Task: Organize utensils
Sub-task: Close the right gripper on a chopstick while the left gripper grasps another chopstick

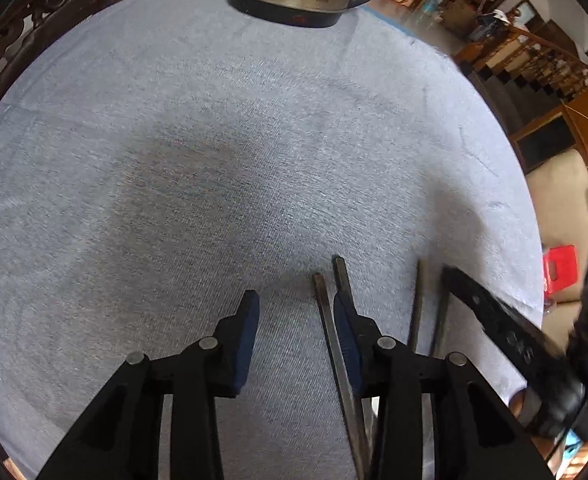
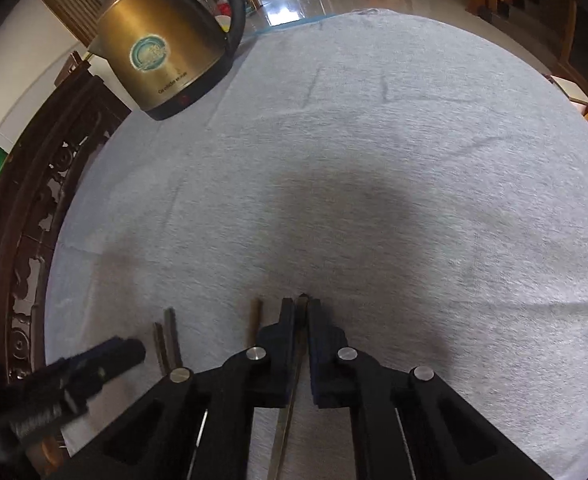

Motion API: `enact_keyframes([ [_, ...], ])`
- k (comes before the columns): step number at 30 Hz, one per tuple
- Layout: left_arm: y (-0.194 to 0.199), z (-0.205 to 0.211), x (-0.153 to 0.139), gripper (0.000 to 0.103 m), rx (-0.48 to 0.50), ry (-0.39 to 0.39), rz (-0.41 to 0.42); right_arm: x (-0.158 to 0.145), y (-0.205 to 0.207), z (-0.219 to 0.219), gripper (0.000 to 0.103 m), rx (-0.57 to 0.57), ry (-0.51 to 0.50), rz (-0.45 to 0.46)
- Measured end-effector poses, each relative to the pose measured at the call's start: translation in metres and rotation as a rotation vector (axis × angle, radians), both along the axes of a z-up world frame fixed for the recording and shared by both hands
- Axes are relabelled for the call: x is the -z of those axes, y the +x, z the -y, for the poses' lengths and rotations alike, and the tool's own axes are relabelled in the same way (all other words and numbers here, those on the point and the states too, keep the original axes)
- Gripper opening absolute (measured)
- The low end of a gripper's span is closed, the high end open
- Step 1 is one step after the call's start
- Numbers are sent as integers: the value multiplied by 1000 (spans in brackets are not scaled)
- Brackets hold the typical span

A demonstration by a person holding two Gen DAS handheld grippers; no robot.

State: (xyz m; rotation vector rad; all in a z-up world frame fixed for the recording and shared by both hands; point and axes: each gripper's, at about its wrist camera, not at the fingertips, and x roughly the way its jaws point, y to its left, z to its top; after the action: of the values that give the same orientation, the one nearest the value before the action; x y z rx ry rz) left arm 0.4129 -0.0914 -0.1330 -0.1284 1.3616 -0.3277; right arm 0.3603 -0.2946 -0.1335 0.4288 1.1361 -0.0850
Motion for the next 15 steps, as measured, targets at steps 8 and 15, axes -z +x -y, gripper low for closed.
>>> enact_keyframes([
  [8,11,26,4,40,-16,50,12,1,-23,18,6,-14,17,4],
  [15,17,49,6,8,19,130,40,-3,-31,21,7,-13,-15,-43],
])
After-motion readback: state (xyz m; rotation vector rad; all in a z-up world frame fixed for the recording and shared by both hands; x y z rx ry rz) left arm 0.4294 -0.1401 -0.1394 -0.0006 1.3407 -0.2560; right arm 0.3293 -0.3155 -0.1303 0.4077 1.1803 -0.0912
